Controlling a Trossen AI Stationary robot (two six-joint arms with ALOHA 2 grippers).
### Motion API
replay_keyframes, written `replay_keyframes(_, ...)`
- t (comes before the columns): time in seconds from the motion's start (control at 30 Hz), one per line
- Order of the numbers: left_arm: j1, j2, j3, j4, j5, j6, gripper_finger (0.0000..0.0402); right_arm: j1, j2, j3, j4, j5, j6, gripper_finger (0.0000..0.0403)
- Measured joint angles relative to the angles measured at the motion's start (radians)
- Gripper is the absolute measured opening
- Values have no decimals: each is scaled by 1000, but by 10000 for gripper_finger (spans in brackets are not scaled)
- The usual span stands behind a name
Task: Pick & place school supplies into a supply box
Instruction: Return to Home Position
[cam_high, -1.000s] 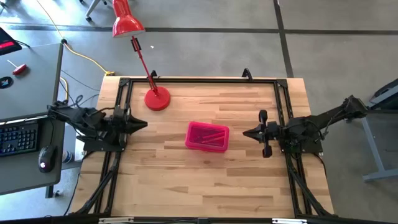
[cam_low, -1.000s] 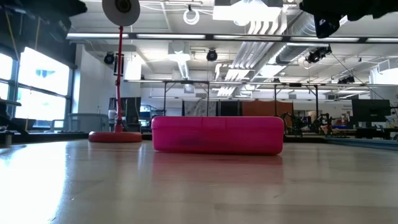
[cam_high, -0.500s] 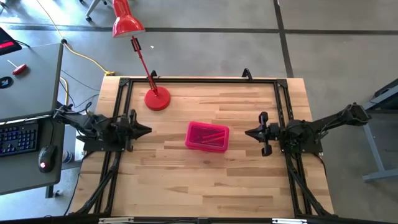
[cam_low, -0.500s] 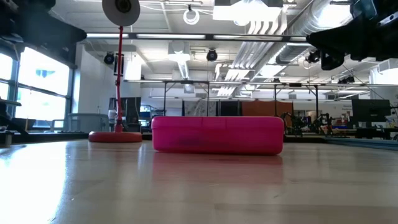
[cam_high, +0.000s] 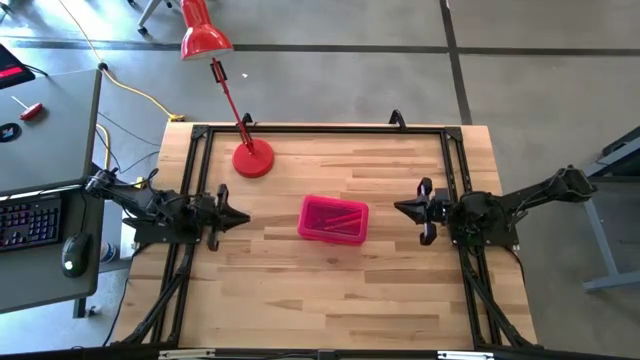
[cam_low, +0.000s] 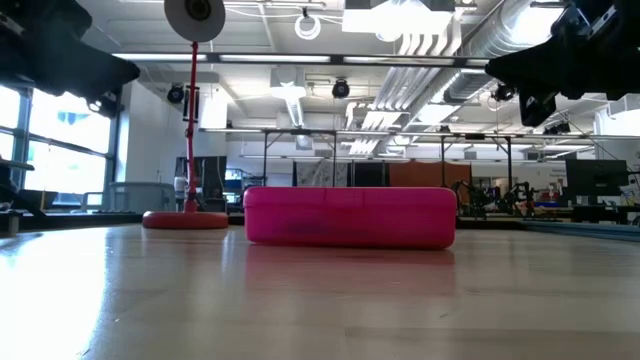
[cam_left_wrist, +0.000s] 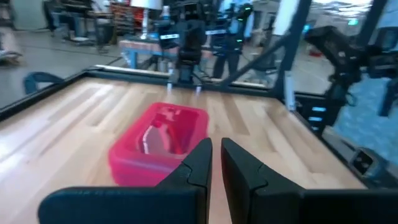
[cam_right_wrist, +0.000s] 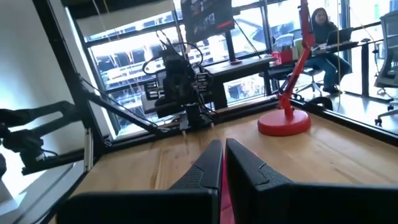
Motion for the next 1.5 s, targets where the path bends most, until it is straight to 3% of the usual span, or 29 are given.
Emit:
replay_keyframes(0.2, 0, 1, -10, 7, 80, 9, 67, 0, 0, 0, 0, 0, -23, 0)
replay_keyframes(1.5, 0, 2, -10, 3, 80, -1, 67, 0, 0, -1, 0, -1, -21, 0)
